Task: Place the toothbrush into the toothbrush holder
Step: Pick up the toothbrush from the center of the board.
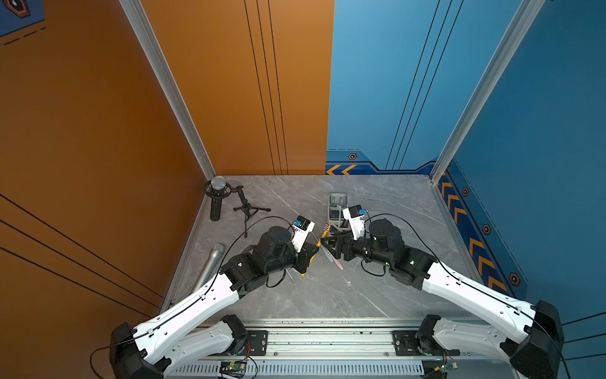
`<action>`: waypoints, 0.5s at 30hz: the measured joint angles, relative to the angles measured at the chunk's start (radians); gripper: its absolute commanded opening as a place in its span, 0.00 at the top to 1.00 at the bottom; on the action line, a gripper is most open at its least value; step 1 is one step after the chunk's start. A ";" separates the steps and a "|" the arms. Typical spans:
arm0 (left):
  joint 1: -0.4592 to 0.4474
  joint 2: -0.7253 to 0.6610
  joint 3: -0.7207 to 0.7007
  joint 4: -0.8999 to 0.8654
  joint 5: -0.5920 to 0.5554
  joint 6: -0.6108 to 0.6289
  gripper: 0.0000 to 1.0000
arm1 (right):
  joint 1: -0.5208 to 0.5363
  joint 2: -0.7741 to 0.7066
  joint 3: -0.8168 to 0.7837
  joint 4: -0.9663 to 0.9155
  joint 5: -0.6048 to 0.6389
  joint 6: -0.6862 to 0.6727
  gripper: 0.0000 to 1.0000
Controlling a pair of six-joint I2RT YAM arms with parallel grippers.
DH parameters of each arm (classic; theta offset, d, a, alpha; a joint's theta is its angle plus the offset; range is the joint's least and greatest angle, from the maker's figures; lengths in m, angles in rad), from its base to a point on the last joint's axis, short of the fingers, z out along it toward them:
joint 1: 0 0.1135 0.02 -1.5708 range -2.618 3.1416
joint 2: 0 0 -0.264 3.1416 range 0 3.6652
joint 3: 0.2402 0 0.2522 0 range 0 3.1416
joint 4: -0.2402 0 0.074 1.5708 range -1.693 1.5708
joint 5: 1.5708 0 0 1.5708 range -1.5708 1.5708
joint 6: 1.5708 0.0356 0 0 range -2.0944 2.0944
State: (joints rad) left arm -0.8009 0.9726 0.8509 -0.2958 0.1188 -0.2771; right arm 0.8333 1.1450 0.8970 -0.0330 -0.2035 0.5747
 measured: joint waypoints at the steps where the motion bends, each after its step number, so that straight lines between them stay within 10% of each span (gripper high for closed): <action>1: -0.004 0.000 0.000 0.000 0.000 0.000 1.00 | 0.000 0.006 0.002 0.003 0.002 0.003 0.24; 15: -0.021 -0.016 0.000 0.023 -0.004 0.005 1.00 | 0.000 0.077 0.016 0.074 -0.003 0.054 0.71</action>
State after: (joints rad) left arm -0.8215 0.9565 0.8509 -0.2726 0.1146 -0.2726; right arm 0.8337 1.2224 0.9131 0.0406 -0.2066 0.6289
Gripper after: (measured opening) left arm 0.120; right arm 0.334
